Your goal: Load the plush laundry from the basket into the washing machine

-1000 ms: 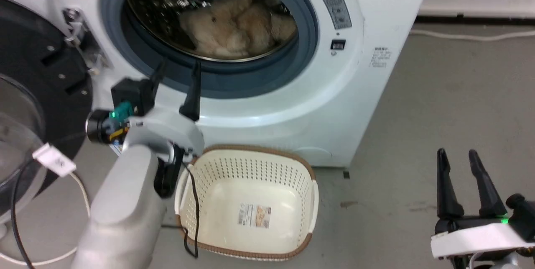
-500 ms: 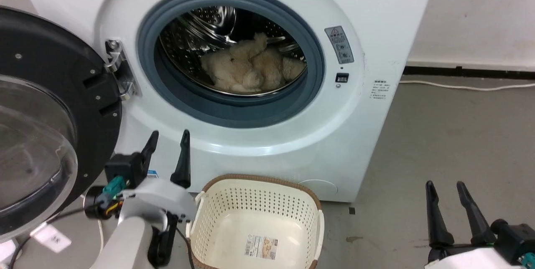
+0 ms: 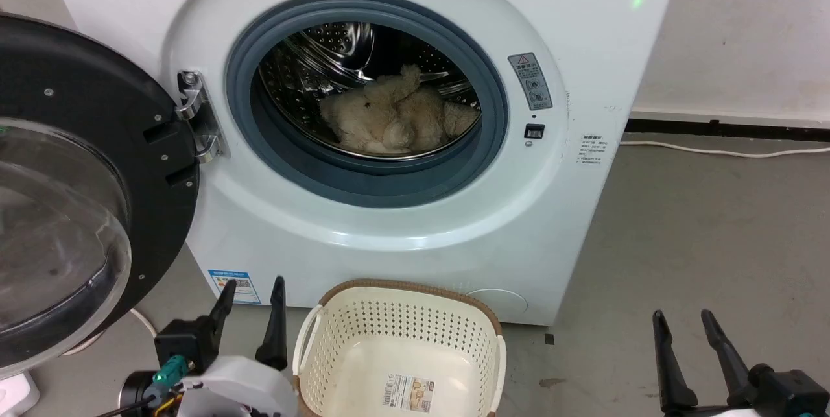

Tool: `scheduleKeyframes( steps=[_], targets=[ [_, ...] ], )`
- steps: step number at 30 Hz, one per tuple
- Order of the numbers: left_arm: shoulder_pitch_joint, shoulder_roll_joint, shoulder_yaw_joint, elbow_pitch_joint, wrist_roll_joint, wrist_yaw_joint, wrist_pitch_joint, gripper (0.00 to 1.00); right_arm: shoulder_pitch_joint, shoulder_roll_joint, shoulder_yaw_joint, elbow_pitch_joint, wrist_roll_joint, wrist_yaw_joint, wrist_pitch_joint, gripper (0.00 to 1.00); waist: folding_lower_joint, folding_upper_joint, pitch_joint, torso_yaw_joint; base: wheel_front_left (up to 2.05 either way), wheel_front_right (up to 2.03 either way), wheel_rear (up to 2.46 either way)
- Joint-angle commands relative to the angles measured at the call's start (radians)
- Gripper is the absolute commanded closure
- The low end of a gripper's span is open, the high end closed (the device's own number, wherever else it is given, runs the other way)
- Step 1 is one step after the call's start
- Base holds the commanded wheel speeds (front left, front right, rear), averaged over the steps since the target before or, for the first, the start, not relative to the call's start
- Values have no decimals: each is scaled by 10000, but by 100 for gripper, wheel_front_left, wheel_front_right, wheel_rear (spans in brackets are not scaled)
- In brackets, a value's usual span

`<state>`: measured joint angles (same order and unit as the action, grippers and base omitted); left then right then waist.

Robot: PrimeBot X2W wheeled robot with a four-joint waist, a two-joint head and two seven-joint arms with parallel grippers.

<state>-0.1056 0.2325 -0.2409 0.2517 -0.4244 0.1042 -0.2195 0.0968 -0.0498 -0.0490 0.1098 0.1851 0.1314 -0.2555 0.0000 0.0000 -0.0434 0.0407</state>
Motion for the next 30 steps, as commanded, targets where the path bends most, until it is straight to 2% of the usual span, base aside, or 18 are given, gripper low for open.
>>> scheduleKeyframes(
  steps=[1, 13, 30],
  targets=[
    [197, 70, -41, -52, 20, 62, 65, 0, 150, -4, 16, 40, -97, -7, 55, 0, 0, 0, -17, 11, 0, 0, 0],
    [230, 559, -721, 0, 724, -208, -5, 0, 310, -4, 109, 303, -67, -7, 76, 0, 0, 0, -68, 45, 0, 0, 0],
    [127, 384, -516, 3, 534, -59, -308, 0, 254, -4, 144, 481, -14, -7, 59, 0, 0, 0, -36, 65, 0, 0, 0]
  ],
)
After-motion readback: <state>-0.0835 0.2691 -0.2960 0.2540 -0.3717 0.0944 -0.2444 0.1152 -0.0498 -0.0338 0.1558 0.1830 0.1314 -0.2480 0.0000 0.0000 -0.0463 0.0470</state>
